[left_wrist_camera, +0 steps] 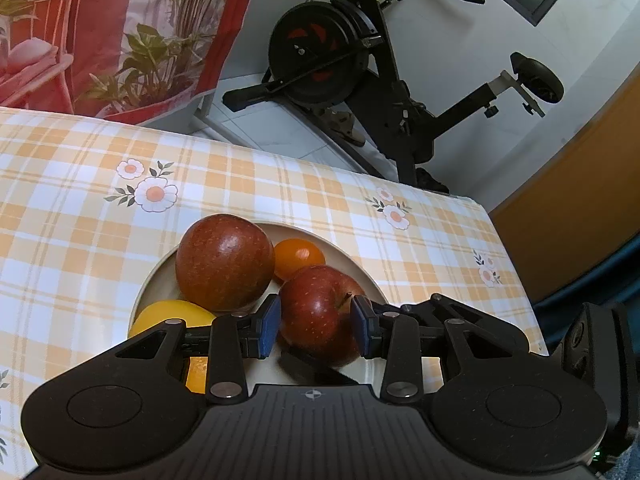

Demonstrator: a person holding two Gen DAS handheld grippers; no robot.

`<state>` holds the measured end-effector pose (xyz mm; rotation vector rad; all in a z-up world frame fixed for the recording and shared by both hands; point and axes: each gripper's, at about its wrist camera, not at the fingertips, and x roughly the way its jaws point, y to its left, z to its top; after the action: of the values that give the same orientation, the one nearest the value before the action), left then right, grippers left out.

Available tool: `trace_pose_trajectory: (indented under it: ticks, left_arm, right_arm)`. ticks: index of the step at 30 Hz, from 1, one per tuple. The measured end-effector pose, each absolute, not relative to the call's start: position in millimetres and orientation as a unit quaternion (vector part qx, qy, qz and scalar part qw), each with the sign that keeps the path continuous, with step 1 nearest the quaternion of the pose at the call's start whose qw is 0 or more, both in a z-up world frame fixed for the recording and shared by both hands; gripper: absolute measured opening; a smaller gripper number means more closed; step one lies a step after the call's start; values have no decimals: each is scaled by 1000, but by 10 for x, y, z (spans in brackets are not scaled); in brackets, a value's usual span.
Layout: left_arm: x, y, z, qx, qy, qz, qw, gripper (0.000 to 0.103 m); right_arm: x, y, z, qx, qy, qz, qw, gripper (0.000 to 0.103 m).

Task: Organize fruits
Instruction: 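Open the right tool to release the red apple on the plate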

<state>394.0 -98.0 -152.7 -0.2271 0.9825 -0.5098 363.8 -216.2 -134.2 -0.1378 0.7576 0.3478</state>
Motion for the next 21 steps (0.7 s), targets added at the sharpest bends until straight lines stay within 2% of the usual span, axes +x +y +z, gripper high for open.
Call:
trace_pose_trajectory:
  ticks: [17,18,20,21]
  left_arm:
    - [3799,-867,-1413,-98,451,-220,860,40]
    - [3783,-856,-1392,-96,448,-218,862,40]
    - [3748,-826,-1350,-93,441,-214,867,40]
    - [3733,-818,-1334,-91,439,-211,869,40]
  right_arm:
    - [3637,-2033,-1363,-83,355,147,919,55]
    - [3623,-2032,-1348,-82,354,146,920,56]
    - [3578,-2043,-1298,-75,346,147,924,66]
    - [3553,-2046,-1270,-74,343,144,925,67]
